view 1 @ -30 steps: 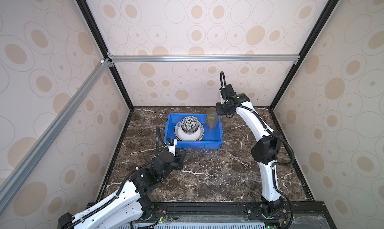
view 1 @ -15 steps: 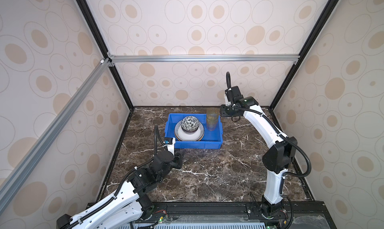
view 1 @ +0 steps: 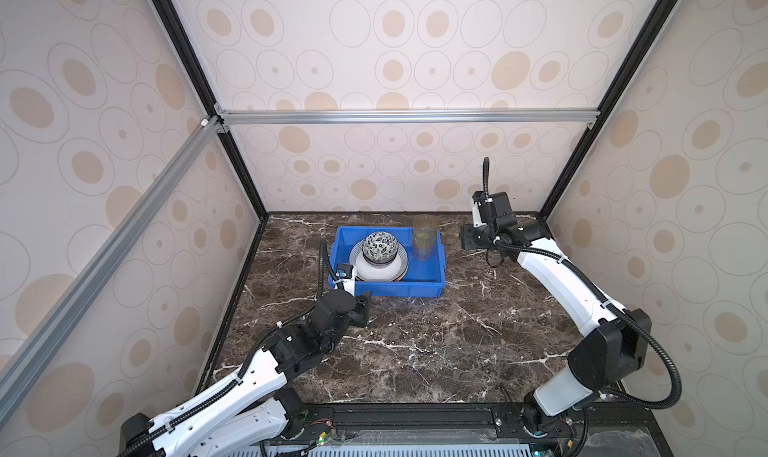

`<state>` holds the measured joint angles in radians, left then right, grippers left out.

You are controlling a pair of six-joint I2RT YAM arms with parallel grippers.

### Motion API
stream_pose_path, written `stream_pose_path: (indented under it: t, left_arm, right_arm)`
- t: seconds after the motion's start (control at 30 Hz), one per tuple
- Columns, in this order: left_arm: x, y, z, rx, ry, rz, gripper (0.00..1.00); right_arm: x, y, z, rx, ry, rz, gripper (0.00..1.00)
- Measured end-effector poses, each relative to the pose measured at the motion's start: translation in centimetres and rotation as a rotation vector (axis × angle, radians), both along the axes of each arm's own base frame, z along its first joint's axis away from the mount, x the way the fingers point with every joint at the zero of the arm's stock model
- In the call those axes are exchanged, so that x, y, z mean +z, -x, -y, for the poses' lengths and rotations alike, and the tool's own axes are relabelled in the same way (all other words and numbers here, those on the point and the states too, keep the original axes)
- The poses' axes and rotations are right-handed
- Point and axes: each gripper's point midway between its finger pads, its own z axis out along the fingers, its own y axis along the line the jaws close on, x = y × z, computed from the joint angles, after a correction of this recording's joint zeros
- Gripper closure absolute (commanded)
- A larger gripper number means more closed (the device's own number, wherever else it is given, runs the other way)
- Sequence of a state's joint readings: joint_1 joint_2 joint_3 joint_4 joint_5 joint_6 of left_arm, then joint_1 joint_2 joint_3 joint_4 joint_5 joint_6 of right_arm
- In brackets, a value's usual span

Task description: Place the mixed dishes into the plastic bin

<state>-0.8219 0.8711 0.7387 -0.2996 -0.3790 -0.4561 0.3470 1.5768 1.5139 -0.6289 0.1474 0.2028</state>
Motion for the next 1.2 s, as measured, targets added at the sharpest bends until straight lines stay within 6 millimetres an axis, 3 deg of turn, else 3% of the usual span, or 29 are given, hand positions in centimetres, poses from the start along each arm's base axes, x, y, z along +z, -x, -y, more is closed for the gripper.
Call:
stream_pose_path:
  t: [0.1, 0.2, 0.5, 0.63, 0.83, 1.0, 1.2]
  left_arm:
    - [-0.3, -1.2, -0.4, 0.021, -0.018, -0.016, 0.42]
    - [-1.1, -3.1, -2.2, 0.079, -0.020, -0.046, 0.42]
    - [-3.2, -7.7, -12.7, 0.375, 0.034, -0.052, 0.39]
    - [-6.3, -8.6, -18.2, 0.527, 0.046, -0.080, 0.39]
    - [-12.2, -9.8, -24.3, 0.693, 0.041, -0.163, 0.39]
    - [-15.7, -10.2, -25.9, 0.730, 0.000, -0.157, 0.39]
    - [-16.1, -11.5, -25.8, 0.687, -0.025, -0.047, 0.36]
  right_arm:
    - [-1.1, 0.7, 1.5, -0.016, 0.002, 0.005, 0.41]
    - [-2.5, 1.4, 3.3, -0.035, -0.005, 0.018, 0.40]
    - [-8.2, 1.9, 9.4, -0.155, -0.051, 0.059, 0.38]
    - [-10.3, 1.6, 11.4, -0.199, -0.057, 0.075, 0.37]
    - [-13.9, 1.6, 12.0, -0.204, -0.052, 0.099, 0.35]
    - [-14.5, 1.8, 12.5, -0.195, -0.039, 0.154, 0.34]
    - [-13.2, 1.8, 12.6, -0.174, -0.022, 0.246, 0.34]
